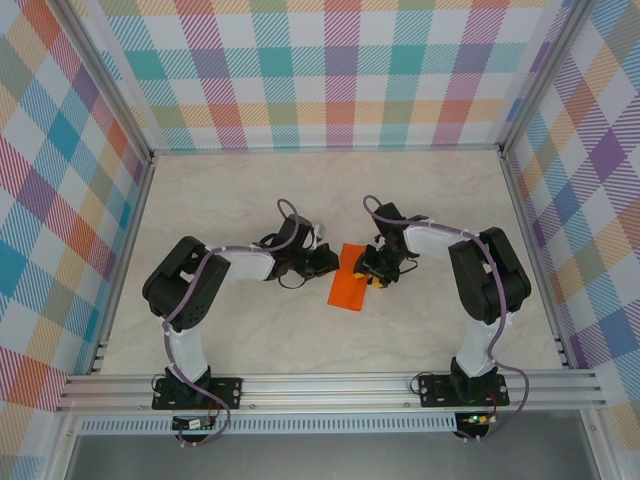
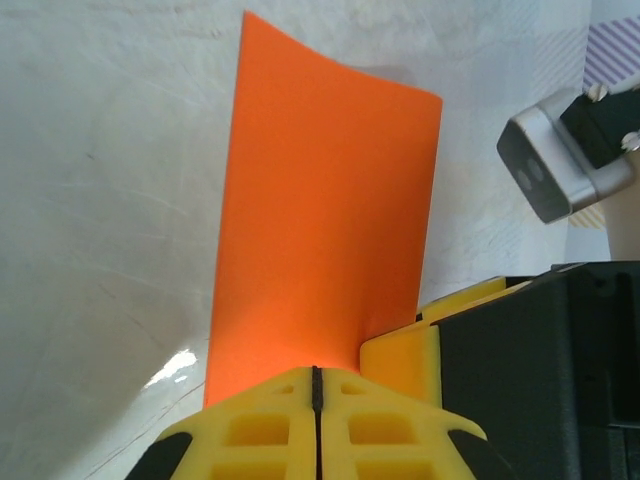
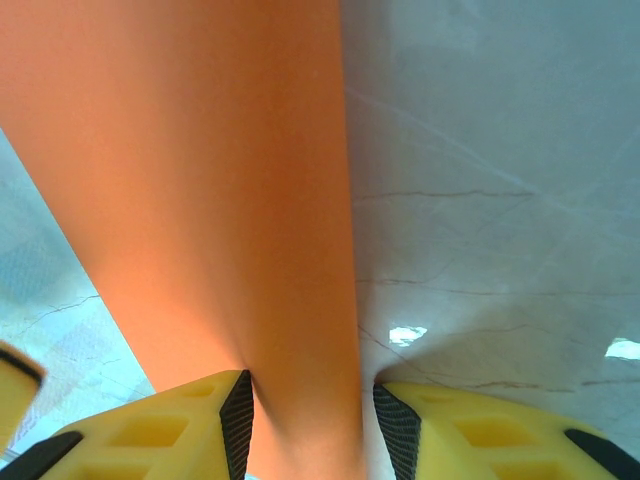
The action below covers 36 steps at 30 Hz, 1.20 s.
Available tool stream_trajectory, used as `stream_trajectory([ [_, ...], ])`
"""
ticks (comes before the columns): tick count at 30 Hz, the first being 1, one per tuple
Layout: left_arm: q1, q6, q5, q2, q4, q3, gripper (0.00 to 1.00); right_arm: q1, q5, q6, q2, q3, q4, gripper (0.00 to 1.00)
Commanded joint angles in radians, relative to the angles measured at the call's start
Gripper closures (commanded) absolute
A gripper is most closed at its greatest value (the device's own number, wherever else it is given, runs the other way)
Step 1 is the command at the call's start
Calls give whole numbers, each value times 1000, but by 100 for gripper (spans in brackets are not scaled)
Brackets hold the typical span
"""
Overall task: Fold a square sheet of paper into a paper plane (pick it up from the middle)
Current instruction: Hold the square sheet of paper at the center of the table.
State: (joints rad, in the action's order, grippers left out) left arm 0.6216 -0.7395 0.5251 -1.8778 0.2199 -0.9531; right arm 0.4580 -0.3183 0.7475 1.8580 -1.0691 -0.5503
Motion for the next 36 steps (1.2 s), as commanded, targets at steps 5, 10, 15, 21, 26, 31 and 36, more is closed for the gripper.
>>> stream_trajectory([
  [5,30,34,70,-61,-28,-61,96,16,142,-14,142,74,4,57],
  [10,30,38,52,-85,-55,-69,98,15,140,-16,144,75,5,57],
  [15,30,46,47,-113,-86,-72,99,16,139,-18,142,77,6,57],
  [21,30,79,25,-126,-159,-73,100,16,133,-16,124,81,2,57],
  [26,30,122,-16,-132,-260,-79,100,16,100,-24,6,73,2,56],
  [31,30,147,-48,-151,-335,-87,100,16,120,-29,-190,43,-35,53],
  [36,30,152,-63,-167,-365,-98,100,16,114,-34,-302,45,-43,52],
])
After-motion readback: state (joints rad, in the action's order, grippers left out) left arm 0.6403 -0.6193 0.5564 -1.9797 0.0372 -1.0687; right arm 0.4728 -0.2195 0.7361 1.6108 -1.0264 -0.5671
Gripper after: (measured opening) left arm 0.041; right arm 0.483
